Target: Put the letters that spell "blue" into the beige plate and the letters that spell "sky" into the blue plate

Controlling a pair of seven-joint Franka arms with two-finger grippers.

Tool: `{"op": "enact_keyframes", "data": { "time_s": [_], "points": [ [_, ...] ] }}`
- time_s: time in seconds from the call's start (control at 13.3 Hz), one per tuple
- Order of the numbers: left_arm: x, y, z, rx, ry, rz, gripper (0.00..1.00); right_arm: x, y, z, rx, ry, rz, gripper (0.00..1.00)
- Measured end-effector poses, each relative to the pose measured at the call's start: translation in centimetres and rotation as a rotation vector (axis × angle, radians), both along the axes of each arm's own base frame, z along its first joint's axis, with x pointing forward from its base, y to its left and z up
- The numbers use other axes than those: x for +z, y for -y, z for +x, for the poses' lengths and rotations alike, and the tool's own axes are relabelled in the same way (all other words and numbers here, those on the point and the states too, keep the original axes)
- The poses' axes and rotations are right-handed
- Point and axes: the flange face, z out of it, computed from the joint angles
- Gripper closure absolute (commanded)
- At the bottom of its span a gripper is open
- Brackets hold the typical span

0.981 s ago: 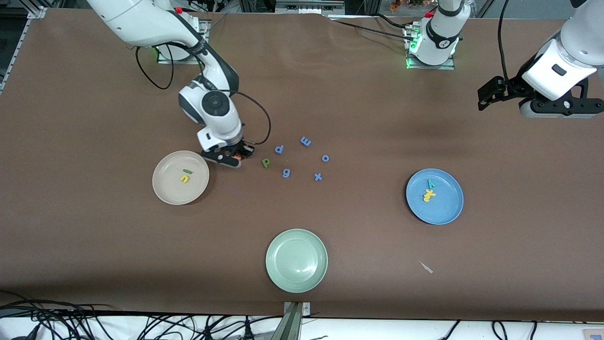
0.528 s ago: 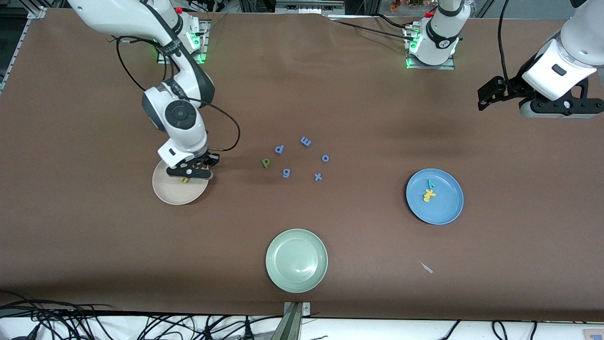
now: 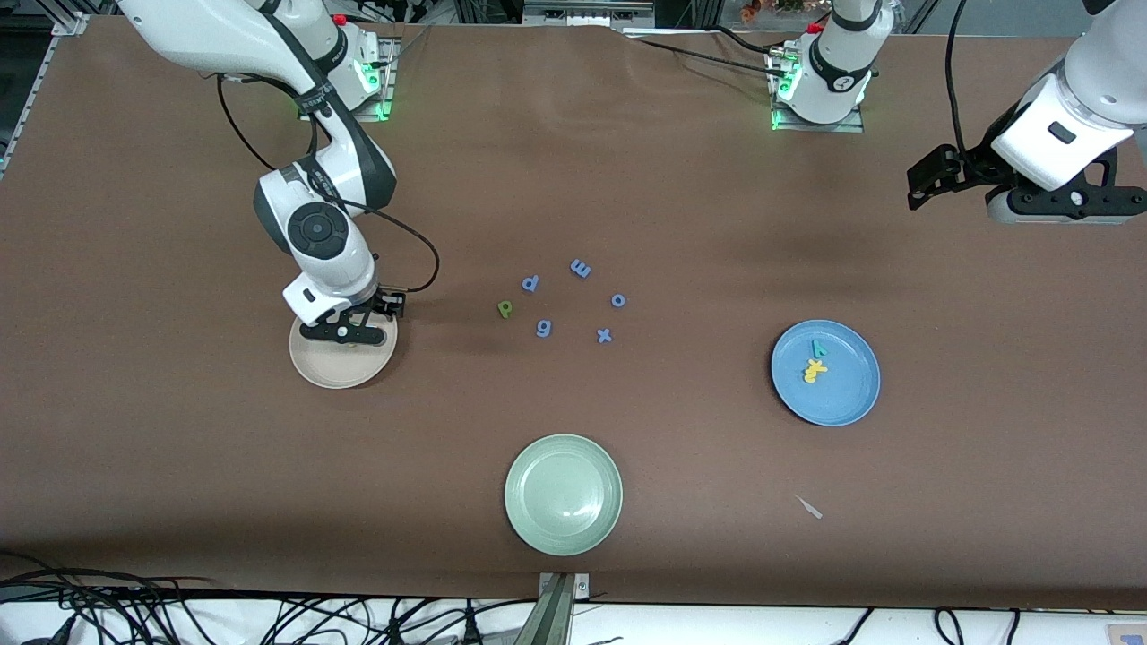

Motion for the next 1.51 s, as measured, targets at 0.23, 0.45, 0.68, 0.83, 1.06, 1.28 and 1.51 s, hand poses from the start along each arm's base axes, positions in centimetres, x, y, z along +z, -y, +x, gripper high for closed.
{"op": "enact_keyframes", "data": {
  "time_s": [0.23, 0.45, 0.68, 0.83, 1.06, 1.28, 1.51],
  "points": [
    [0.0, 0.0, 0.0, 0.0, 0.0, 0.0, 0.0, 1.1, -5.9, -0.6, -0.155, 0.021, 0.081, 0.22],
    [0.0, 0.0, 0.0, 0.0, 0.0, 0.0, 0.0, 0.3, -11.8, -1.6, -0.267, 0.012, 0.13, 0.22],
    [0.0, 0.0, 0.0, 0.0, 0.0, 0.0, 0.0, -1.3, -15.9, -2.8, -0.316, 0.027, 0.162, 0.22],
    [0.0, 0.0, 0.0, 0.0, 0.0, 0.0, 0.0, -2.6, -17.7, -3.5, -0.325, 0.058, 0.156, 0.22],
    [0.0, 0.0, 0.0, 0.0, 0.0, 0.0, 0.0, -4.2, -18.3, -3.9, -0.325, 0.073, 0.142, 0.22],
    [0.0, 0.0, 0.0, 0.0, 0.0, 0.0, 0.0, -5.6, -19.3, -4.6, -0.314, 0.099, 0.152, 0.25],
    [0.0, 0.0, 0.0, 0.0, 0.0, 0.0, 0.0, -6.5, -19.7, -5.2, -0.311, 0.103, 0.146, 0.36]
  ]
}}
